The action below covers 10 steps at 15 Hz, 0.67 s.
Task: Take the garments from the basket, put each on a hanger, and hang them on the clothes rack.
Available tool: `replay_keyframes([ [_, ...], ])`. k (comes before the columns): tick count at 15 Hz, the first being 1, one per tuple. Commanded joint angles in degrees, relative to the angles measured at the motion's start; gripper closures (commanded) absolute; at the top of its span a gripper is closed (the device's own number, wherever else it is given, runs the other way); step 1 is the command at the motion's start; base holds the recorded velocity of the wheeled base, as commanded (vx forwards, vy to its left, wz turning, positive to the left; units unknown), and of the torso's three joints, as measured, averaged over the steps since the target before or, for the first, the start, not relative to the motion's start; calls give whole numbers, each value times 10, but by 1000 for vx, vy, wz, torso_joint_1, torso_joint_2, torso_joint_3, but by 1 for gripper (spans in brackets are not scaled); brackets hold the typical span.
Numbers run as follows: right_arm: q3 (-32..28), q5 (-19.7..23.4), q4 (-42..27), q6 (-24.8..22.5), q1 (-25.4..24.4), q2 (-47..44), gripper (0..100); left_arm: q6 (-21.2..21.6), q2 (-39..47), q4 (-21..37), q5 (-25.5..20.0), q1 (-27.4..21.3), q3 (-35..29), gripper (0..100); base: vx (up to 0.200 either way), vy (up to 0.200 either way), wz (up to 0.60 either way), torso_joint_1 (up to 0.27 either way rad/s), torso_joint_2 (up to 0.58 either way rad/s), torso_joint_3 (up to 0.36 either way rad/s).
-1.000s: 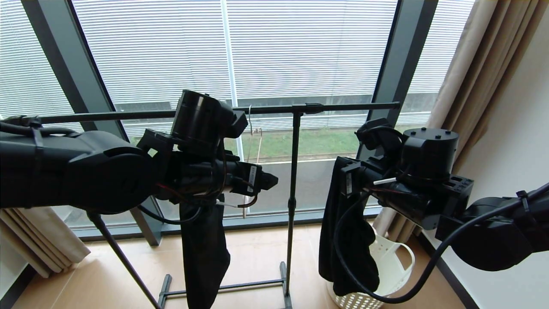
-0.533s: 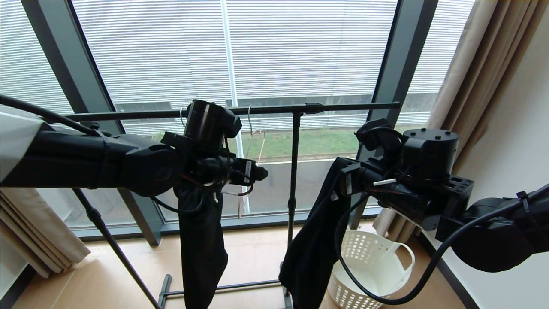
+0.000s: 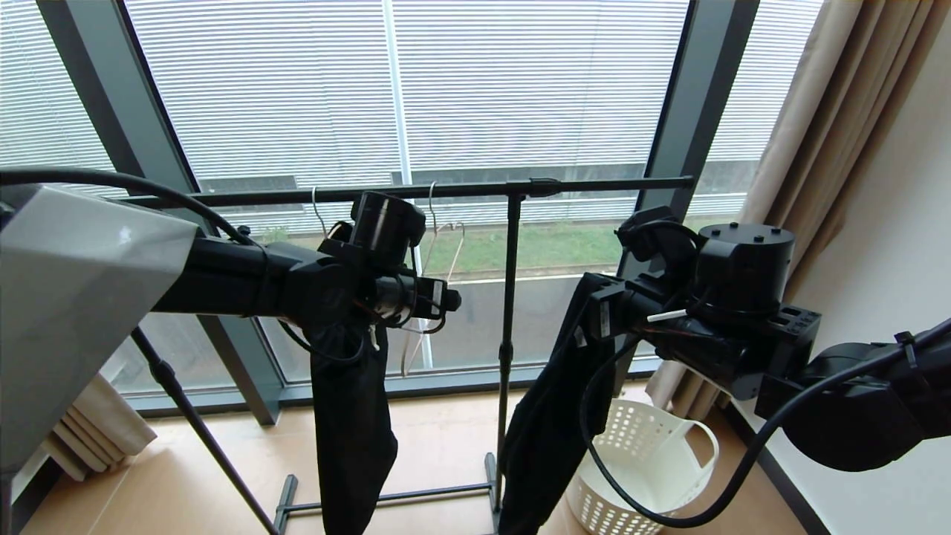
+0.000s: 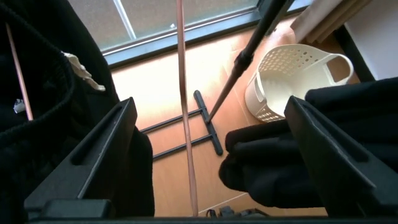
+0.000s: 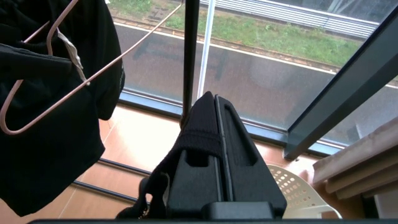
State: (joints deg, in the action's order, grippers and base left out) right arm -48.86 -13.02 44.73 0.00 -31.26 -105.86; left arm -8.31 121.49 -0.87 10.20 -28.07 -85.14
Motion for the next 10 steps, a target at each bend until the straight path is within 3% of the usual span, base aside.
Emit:
replay_keyframes([
  [1, 0, 0, 0, 0, 0, -3, 100, 0, 33, -6, 2, 6, -19, 0, 0, 0, 0, 0, 0, 0],
  [10, 0, 0, 1, 1, 0, -5, 100, 1, 73, -17, 3, 18, -62, 0, 0, 0, 0, 0, 0, 0],
])
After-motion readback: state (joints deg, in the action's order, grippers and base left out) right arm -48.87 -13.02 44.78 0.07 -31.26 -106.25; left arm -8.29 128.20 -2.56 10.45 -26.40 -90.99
